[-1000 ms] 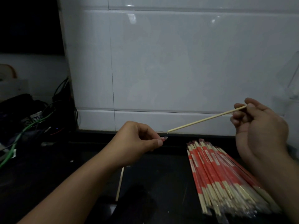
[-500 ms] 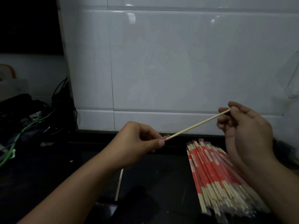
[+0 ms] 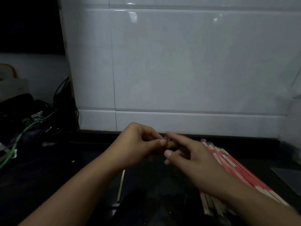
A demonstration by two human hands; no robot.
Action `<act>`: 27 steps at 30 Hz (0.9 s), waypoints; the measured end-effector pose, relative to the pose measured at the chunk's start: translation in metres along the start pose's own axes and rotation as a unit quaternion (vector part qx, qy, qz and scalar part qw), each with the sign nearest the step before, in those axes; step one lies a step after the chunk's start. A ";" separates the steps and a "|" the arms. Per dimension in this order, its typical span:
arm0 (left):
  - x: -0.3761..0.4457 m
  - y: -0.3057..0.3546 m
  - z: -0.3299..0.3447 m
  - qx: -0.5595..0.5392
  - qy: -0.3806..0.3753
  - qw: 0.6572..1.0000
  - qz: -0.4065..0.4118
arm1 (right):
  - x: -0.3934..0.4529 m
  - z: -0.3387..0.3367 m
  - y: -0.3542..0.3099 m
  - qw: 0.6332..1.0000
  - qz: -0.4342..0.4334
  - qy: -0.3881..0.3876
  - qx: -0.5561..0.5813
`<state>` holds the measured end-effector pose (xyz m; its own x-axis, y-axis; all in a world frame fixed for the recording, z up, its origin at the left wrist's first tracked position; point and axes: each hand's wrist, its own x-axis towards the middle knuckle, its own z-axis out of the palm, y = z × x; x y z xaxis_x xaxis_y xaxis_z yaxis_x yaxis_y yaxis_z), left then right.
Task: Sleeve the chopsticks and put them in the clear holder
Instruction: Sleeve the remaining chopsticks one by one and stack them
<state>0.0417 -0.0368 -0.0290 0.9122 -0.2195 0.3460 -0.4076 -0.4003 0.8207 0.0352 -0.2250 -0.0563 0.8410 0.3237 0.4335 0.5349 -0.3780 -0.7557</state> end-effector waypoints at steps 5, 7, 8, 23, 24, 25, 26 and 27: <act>0.004 -0.001 -0.014 -0.038 0.067 0.997 -0.021 | -0.006 0.013 0.007 0.978 -0.140 0.037 -0.153; 0.005 -0.002 -0.014 -0.041 0.075 0.996 -0.027 | -0.012 0.033 0.000 0.940 -0.240 -0.109 -0.218; 0.005 -0.002 -0.014 -0.037 0.075 0.996 -0.029 | -0.014 0.045 -0.005 0.916 -0.264 -0.182 -0.241; 0.003 0.000 -0.015 -0.014 0.074 0.997 -0.020 | -0.005 0.057 0.001 0.893 -0.302 -0.268 -0.197; 0.003 0.000 -0.017 -0.021 0.085 0.996 -0.017 | -0.006 0.057 0.003 0.887 -0.316 -0.254 -0.220; 0.003 0.000 -0.018 -0.028 0.097 0.995 -0.015 | -0.004 0.059 0.005 0.880 -0.325 -0.246 -0.243; 0.003 0.000 -0.019 -0.032 0.106 0.994 -0.015 | -0.003 0.060 0.006 0.877 -0.325 -0.243 -0.258; 0.003 0.001 -0.020 -0.033 0.113 0.993 -0.015 | 0.000 0.061 0.008 0.875 -0.319 -0.250 -0.264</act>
<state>0.0449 -0.0200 -0.0181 0.9133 -0.0005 0.4073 -0.3827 -0.3435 0.8577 0.0342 -0.1747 -0.0923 0.2872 0.9044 0.3155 0.9567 -0.2873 -0.0475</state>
